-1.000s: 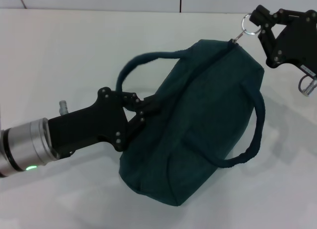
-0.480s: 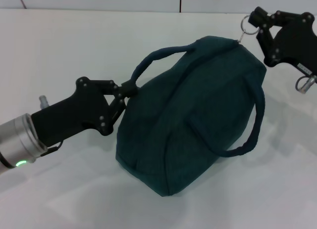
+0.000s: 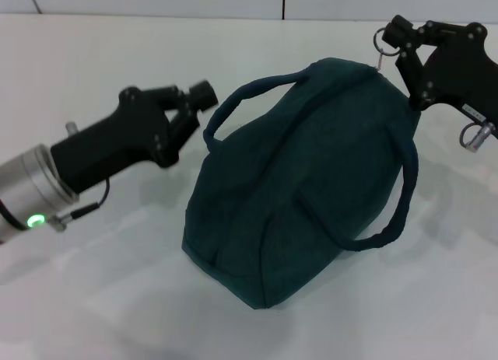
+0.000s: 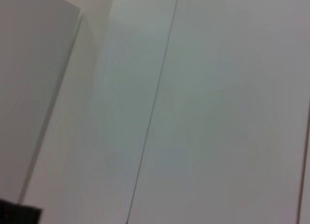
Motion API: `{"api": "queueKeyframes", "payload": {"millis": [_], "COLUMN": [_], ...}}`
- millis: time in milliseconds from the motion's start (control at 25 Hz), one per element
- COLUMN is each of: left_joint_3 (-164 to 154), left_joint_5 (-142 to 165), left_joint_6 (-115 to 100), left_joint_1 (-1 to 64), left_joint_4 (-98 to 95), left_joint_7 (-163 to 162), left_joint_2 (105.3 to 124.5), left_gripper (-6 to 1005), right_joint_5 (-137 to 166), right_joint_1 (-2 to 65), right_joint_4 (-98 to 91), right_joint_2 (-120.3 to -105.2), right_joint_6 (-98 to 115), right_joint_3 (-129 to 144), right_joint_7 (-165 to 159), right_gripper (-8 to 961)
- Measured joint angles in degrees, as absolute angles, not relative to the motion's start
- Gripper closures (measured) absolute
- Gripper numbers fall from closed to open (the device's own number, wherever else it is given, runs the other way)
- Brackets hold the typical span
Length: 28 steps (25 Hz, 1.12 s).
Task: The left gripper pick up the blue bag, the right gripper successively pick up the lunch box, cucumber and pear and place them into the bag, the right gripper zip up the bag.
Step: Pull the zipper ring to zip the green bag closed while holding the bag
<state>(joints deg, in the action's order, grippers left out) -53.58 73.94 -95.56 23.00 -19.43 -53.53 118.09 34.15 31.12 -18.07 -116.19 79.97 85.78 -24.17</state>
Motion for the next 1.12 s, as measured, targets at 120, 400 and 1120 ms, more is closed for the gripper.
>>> {"api": "queueKeyframes", "payload": {"millis": [120,400,1120], "left_joint_3": [-53.2,-53.5,-54.8], "left_joint_5": [73.7,80.8,95.5], "left_joint_6": [-95.6,-94.9,-89.5], "left_joint_1": [23.9,27.2,35.4], "left_joint_4": [-20.1,-28.6,-31.6], "left_joint_7": [-56.7,-75.3,-85.5], "left_joint_2": [117.86,116.59,119.48], "left_gripper": [961,782,364], "right_joint_5": [34.1,34.1,34.5], "right_joint_1": [31.1,31.1,31.7], "right_joint_4": [-18.2,-18.4,-18.4], "right_joint_2": [-116.19,-116.19,-116.19], "right_joint_6": [80.1,80.9,81.5], "right_joint_3": [86.3,86.3,86.4], "right_joint_7": [-24.1,-23.8,-23.7], "right_gripper": [924,924,925]}}
